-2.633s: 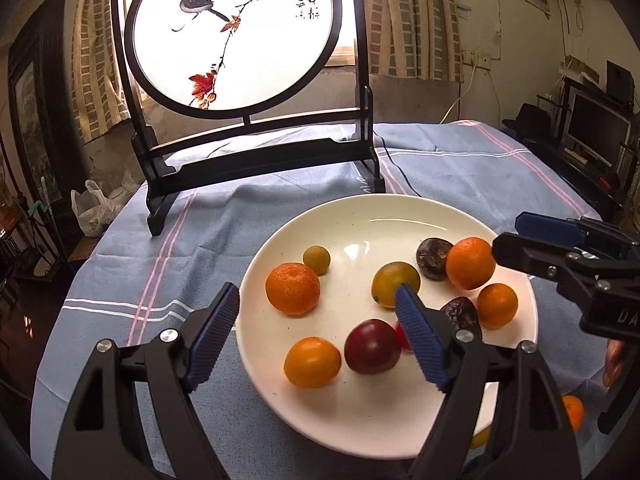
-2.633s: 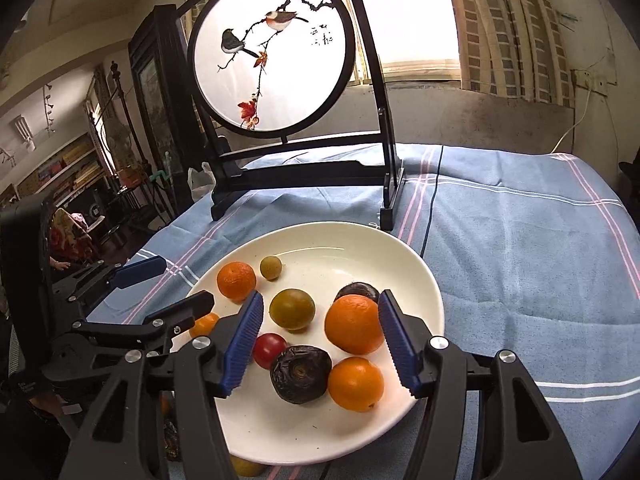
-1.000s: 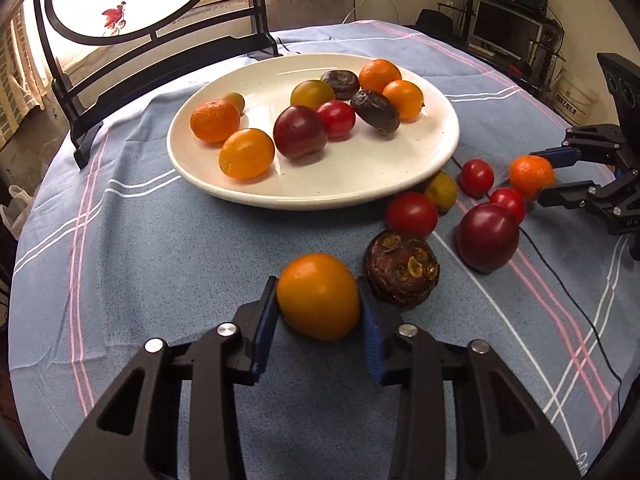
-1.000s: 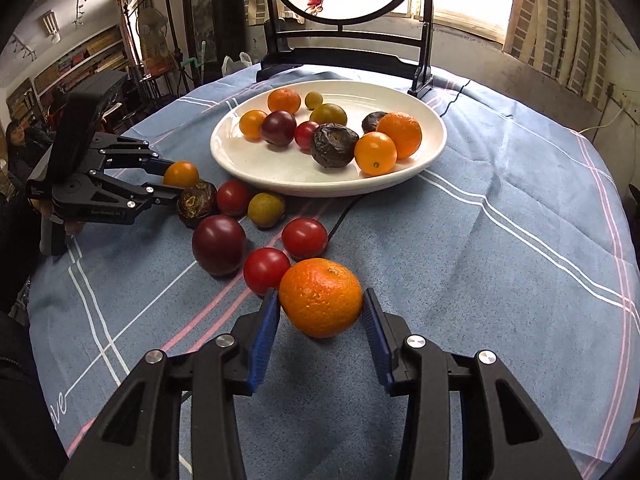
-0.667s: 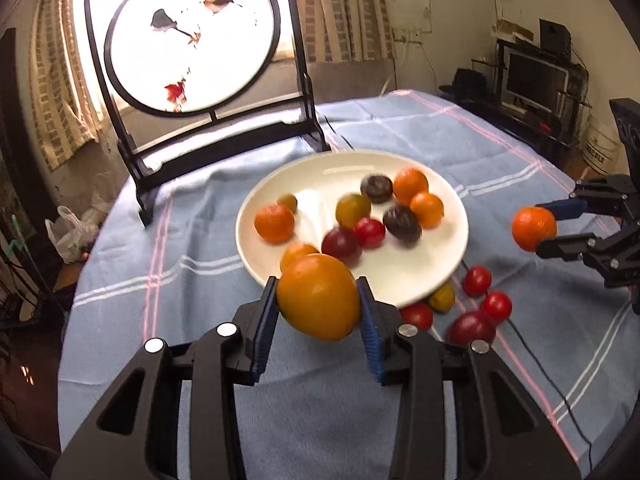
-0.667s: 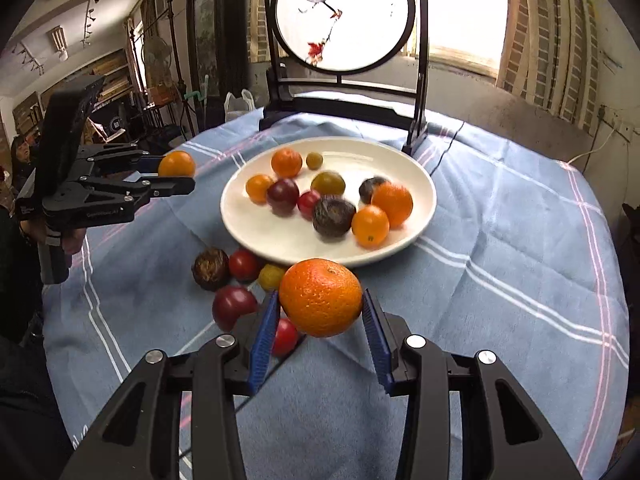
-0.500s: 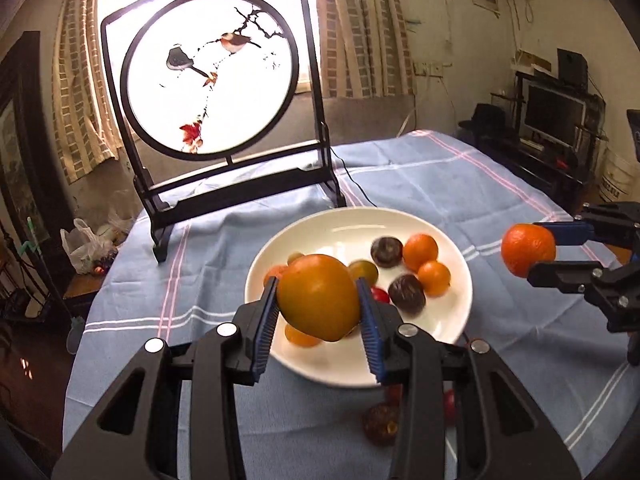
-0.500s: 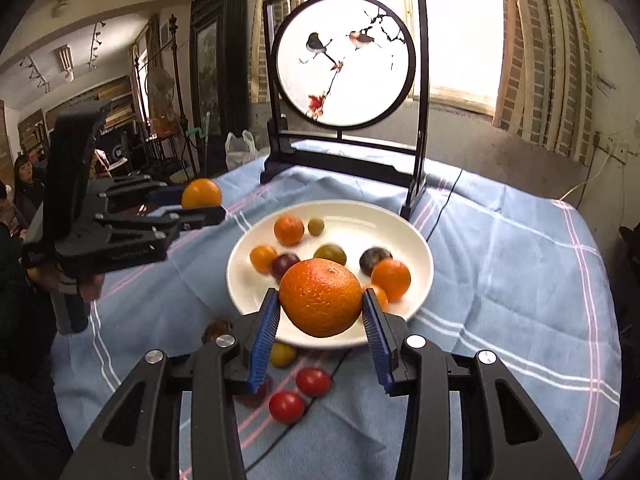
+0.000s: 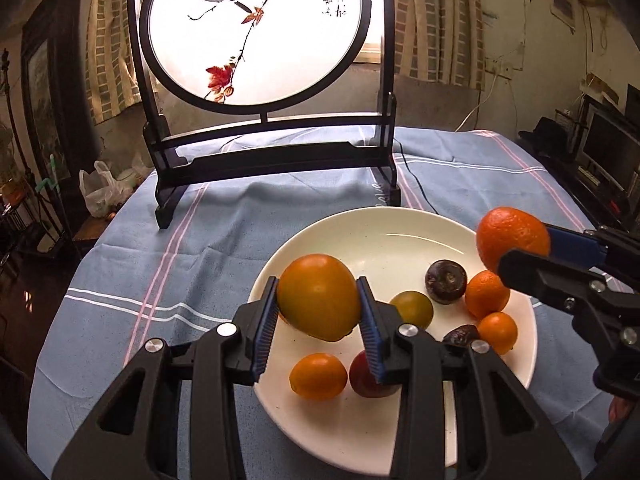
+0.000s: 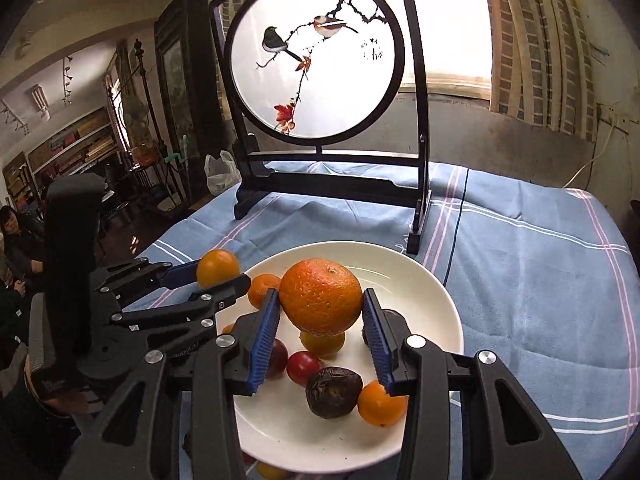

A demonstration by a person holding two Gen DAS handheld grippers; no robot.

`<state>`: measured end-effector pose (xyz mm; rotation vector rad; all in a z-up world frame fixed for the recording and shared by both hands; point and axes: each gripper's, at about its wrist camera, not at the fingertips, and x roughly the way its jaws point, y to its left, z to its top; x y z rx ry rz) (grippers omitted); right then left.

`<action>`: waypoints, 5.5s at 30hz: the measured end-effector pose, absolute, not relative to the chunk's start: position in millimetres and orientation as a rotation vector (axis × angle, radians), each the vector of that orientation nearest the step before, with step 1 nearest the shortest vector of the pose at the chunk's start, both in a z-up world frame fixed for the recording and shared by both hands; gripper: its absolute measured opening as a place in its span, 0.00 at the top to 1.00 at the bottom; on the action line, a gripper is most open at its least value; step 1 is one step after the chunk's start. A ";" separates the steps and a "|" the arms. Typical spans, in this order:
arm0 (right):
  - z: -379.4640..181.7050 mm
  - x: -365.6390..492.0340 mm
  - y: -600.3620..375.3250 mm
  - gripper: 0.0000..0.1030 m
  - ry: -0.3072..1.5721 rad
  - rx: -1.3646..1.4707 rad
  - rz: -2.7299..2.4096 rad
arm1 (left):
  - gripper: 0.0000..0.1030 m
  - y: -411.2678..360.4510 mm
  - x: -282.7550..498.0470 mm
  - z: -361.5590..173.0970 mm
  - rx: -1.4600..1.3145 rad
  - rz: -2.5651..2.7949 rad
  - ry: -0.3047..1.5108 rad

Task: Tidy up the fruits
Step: 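Lower both held fruits onto the plate and open both grippers, then grasp a red tomato with the right gripper while the left grasps a dark brown fruit, then carry the tomato and brown fruit over the plate and open both grippers, then grasp a dark red plum with the right gripper while the left grasps a red tomato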

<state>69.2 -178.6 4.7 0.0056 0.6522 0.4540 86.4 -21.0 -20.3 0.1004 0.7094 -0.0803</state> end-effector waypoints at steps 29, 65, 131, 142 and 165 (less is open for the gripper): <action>-20.1 92.7 -179.2 0.49 0.732 0.023 0.362 | 0.34 -28.3 88.9 -35.0 0.145 -0.031 0.675; -76.2 -61.5 -183.7 0.72 0.887 -0.287 0.536 | 0.32 -18.9 -37.1 -90.1 0.290 -0.424 0.885; 1.6 62.5 -168.7 0.72 0.716 -0.090 0.491 | 0.61 -41.2 67.7 -21.7 0.211 -0.189 0.703; -10.5 89.8 -160.7 0.72 0.745 -0.067 0.468 | 0.61 -41.6 84.1 -34.8 0.224 -0.172 0.721; 11.5 63.9 -187.4 0.51 0.681 -0.050 0.424 | 0.40 -38.8 66.8 -21.7 0.238 -0.143 0.666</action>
